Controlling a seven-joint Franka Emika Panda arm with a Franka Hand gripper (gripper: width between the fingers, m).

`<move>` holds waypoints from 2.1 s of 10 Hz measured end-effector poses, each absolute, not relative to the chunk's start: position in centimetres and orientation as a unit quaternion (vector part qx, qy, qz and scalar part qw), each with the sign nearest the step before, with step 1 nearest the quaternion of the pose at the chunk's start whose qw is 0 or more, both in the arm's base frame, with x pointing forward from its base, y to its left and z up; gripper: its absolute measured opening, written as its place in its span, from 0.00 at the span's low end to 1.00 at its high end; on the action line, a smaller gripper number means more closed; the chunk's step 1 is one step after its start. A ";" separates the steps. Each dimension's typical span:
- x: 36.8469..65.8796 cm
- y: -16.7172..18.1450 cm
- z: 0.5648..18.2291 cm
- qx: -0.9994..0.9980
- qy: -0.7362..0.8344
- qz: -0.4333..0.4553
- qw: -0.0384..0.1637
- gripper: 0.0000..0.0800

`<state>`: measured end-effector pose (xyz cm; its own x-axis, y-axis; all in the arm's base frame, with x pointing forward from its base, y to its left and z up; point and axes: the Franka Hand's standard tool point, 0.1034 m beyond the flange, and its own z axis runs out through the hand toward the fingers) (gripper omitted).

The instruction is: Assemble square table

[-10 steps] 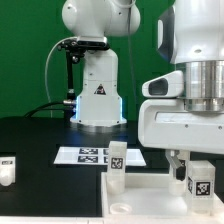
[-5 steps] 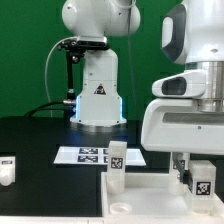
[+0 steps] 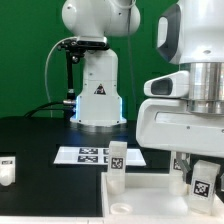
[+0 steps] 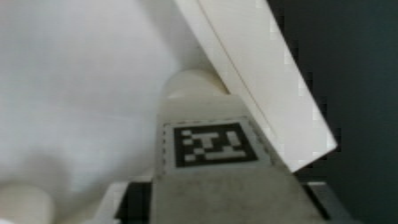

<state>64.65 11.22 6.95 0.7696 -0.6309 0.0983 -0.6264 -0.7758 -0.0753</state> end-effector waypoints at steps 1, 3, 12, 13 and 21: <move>64.5 11.1 6.9 -0.923 0.379 -0.057 0.023 0.36; 64.4 10.8 6.8 -0.840 0.540 -0.039 0.044 0.36; 64.7 11.4 8.1 -0.915 0.399 -0.037 0.049 0.80; 64.7 11.3 7.9 -0.924 0.377 -0.038 0.047 0.81; 63.9 11.8 6.7 -0.984 0.172 -0.045 0.032 0.61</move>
Offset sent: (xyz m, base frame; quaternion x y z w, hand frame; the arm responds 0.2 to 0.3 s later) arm -0.0052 0.0021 0.0001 0.0034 -0.0779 0.3663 0.9272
